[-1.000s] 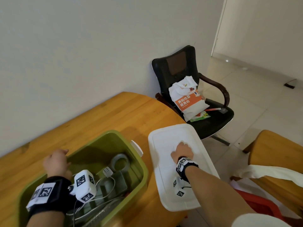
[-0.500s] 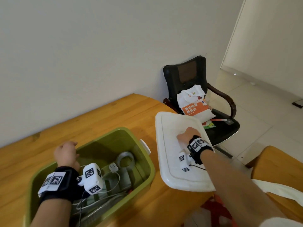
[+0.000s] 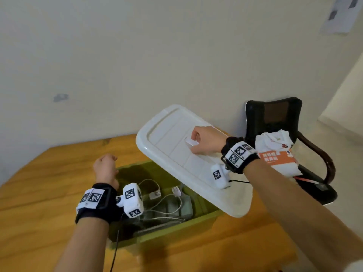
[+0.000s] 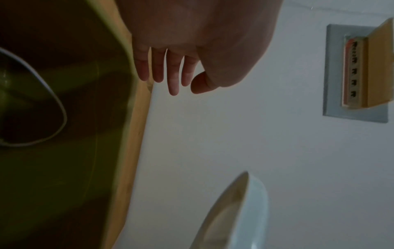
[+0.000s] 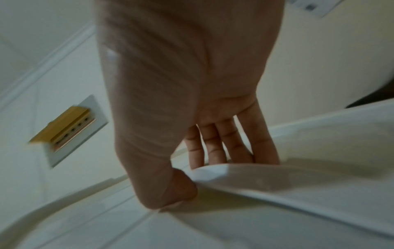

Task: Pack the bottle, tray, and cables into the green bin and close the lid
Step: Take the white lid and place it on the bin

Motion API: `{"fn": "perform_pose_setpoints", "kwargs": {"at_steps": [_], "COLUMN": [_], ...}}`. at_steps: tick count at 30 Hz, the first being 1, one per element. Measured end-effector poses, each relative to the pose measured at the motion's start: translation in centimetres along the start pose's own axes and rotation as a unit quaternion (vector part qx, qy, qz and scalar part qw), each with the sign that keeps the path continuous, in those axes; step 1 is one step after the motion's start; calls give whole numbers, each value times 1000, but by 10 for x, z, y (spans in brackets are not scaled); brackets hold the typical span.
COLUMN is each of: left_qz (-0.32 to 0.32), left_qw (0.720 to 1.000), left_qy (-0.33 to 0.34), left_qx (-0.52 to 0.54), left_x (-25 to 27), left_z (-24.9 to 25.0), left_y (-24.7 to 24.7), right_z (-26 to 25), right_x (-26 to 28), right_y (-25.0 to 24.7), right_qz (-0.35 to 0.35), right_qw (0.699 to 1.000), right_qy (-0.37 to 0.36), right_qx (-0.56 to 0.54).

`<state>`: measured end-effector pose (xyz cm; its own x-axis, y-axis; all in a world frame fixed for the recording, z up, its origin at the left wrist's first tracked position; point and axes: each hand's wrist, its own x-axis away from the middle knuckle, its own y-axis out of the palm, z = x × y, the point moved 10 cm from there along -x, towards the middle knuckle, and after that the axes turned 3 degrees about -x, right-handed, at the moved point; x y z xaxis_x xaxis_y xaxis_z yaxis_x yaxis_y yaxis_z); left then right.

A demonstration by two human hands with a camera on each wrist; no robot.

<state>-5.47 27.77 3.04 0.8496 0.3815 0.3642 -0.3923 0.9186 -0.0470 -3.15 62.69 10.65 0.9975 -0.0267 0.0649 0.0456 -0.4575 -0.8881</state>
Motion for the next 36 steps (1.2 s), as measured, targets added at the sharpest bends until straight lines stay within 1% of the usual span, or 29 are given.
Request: {"fn": "perform_pose_setpoints", "kwargs": {"at_steps": [2, 5, 7, 11, 15, 18, 21, 22, 25, 29, 31, 33, 36], "left_qz": [1, 31, 36, -3, -66, -86, -110, -113, -113, -103, -99, -93, -64], "left_qw": [1000, 998, 999, 998, 988, 982, 981, 979, 970, 969, 970, 973, 965], "left_qy": [0, -3, -12, -41, -76, -76, -62, -55, -34, -24, -30, -52, -92], "left_qx": [16, 47, 36, -51, -114, -152, -148, -163, -211, -223, -218, -203, -235], "left_x": [-4, -8, -9, -6, 3, 6, 3, 4, -1, -9, -11, -11, -8], "left_z": [3, 4, 1, -22, -52, -69, -83, -83, -82, -81, -84, -89, -97], "left_y": [-24, -66, -88, -104, -88, -78, -65, -61, -53, -50, -53, -58, -71], "right_z": [-35, -74, -99, -135, -146, -142, -129, -121, -103, -98, -95, -90, -80], "right_x": [-5, -9, -7, 3, 7, 3, 1, 0, 0, 1, 0, 0, 2], "right_y": [30, 77, 105, 155, 186, 186, 182, 181, 176, 173, 172, 170, 171], "right_qz": [-46, -107, -139, -195, -209, -218, -221, -222, -225, -230, -229, -224, -210], "right_qw": [997, 986, 974, 948, 942, 949, 954, 956, 962, 961, 963, 963, 962], "right_qy": [-39, -87, -123, -186, -206, -188, -172, -165, -154, -151, -138, -133, -132], "right_qx": [40, 95, 130, 170, 162, 129, 106, 97, 34, -9, -37, -64, -116]}}
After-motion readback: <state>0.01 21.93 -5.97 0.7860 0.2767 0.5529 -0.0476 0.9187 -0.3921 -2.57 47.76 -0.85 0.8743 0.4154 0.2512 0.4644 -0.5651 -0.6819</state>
